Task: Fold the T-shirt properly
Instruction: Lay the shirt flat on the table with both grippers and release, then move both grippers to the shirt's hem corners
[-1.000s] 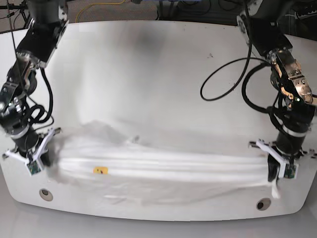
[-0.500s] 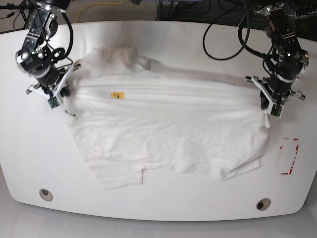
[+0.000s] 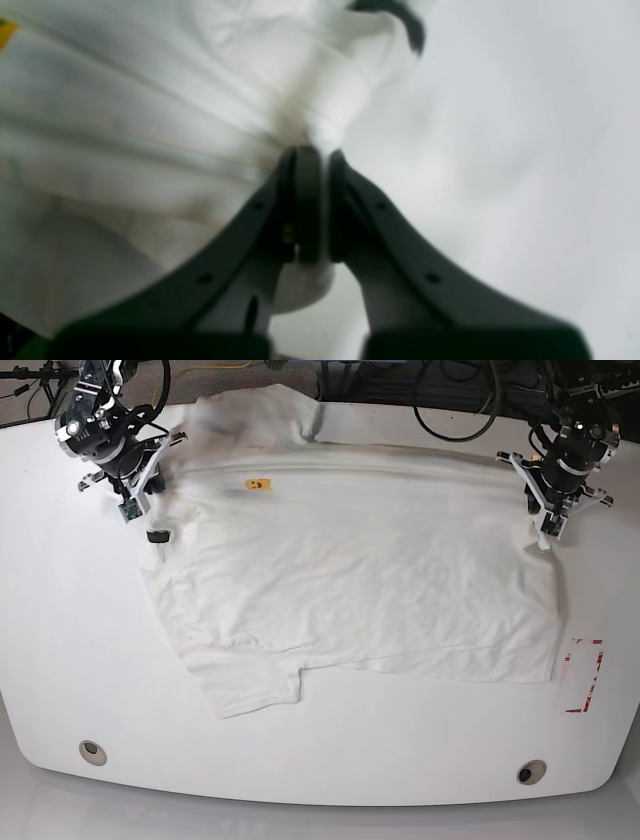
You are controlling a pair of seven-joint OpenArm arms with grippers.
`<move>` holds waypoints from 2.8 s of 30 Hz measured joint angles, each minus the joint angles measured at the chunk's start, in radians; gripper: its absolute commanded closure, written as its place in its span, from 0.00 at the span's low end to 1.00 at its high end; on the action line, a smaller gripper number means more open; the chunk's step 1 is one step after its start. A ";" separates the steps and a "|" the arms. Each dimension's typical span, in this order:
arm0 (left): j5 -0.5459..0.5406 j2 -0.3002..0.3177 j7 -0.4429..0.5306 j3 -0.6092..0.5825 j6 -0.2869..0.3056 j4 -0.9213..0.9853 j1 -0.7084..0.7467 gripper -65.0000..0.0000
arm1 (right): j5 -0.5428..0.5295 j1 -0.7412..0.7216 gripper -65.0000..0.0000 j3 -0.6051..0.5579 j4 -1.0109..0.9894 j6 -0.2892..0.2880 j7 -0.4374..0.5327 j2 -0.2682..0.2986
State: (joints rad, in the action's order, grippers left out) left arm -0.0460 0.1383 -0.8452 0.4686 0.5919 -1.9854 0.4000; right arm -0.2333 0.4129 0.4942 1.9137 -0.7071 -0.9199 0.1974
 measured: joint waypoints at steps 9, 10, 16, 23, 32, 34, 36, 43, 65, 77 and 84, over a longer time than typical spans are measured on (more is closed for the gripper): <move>0.000 0.018 0.002 0.002 0.000 0.000 0.031 0.81 | -0.007 0.039 1.00 -0.005 0.000 0.000 0.004 -0.003; 0.000 0.021 0.000 0.000 0.000 0.000 0.033 0.78 | -0.007 0.039 1.00 -0.005 0.000 0.000 0.004 -0.003; 0.004 0.029 0.001 0.001 -0.007 0.000 0.038 0.53 | 0.000 0.047 0.93 -0.005 0.000 0.000 0.003 -0.003; 0.009 0.029 -0.023 0.001 -0.007 0.000 0.056 0.22 | 0.008 0.059 0.62 -0.002 0.000 0.000 0.001 0.000; 0.015 0.032 -0.163 0.002 -0.011 0.000 0.051 0.17 | 0.019 0.067 0.38 -0.002 0.001 0.003 0.000 0.000; 0.015 0.032 -0.179 0.002 -0.011 -0.002 0.051 0.17 | 0.017 0.066 0.37 -0.002 0.003 0.004 0.000 -0.001; 0.015 0.032 -0.186 0.007 0.003 -0.003 0.051 0.17 | 0.017 0.066 0.36 -0.002 0.011 0.003 0.000 -0.009; 0.026 0.015 -0.199 0.146 0.104 -0.006 0.019 0.17 | 0.010 0.064 0.36 0.002 0.042 0.005 0.000 -0.043; 0.017 0.000 -0.193 0.197 0.108 0.050 -0.447 0.17 | 0.025 -0.280 0.36 0.051 -0.128 0.016 -0.003 -0.059; 0.024 0.005 -0.127 0.146 0.105 0.292 -0.649 0.17 | 0.020 -0.529 0.36 0.053 -0.530 0.018 0.175 0.027; 0.031 0.005 0.037 0.090 0.043 0.407 -0.653 0.17 | 0.021 -0.606 0.36 0.055 -0.708 0.021 0.233 0.059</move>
State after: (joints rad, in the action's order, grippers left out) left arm -0.0151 0.1436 -0.8085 0.5587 0.6346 -1.5787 -0.2535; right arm -0.2119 -0.1928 0.5488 1.2053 -0.6861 -0.6868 0.2562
